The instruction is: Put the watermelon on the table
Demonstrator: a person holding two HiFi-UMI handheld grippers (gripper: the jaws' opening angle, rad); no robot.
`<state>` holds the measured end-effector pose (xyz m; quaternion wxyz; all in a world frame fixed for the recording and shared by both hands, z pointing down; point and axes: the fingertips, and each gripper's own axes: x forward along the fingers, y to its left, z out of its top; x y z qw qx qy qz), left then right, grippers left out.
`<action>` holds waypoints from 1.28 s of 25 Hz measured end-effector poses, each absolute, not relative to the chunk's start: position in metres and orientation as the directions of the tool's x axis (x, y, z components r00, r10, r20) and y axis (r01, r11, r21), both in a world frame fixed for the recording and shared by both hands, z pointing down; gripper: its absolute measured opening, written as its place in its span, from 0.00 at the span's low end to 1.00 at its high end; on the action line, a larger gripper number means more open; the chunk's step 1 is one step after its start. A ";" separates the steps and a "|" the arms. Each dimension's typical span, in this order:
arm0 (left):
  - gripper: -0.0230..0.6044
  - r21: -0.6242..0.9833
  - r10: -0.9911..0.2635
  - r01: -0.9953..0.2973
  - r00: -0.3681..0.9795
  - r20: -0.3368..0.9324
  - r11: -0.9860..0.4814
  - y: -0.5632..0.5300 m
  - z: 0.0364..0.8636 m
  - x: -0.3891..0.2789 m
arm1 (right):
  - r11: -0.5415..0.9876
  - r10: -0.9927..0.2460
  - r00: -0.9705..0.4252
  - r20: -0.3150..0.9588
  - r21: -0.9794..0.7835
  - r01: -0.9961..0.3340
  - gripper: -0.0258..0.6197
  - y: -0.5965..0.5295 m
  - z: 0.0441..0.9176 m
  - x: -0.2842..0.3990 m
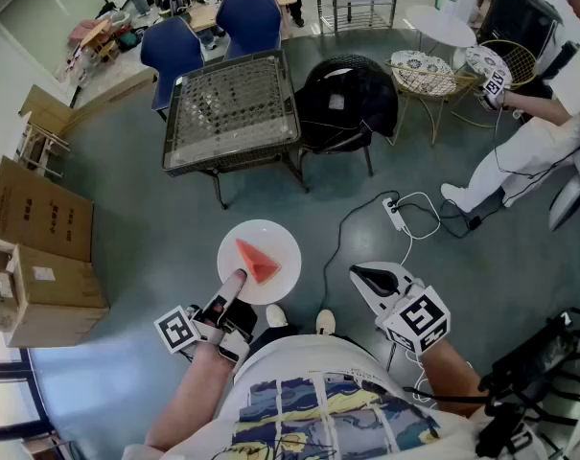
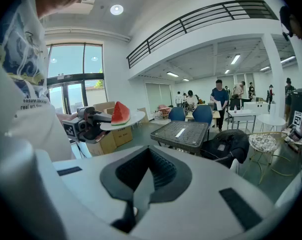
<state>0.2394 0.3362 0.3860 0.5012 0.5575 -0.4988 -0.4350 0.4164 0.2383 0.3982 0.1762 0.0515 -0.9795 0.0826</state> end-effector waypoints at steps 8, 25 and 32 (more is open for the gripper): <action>0.08 0.992 -0.993 -0.124 0.114 0.015 0.000 0.351 0.385 0.246 | 0.982 -0.050 -0.937 0.346 -0.152 -0.109 0.05 0.248 0.399 0.423; 0.08 0.993 -0.997 -0.122 0.078 0.001 -0.008 0.397 0.386 0.168 | 0.990 -0.031 -0.949 0.313 -0.118 -0.071 0.06 0.287 0.387 0.332; 0.08 0.993 -0.997 -0.112 0.072 -0.024 -0.032 0.423 0.382 0.078 | 0.993 -0.058 -0.938 0.343 -0.079 -0.090 0.16 0.315 0.380 0.227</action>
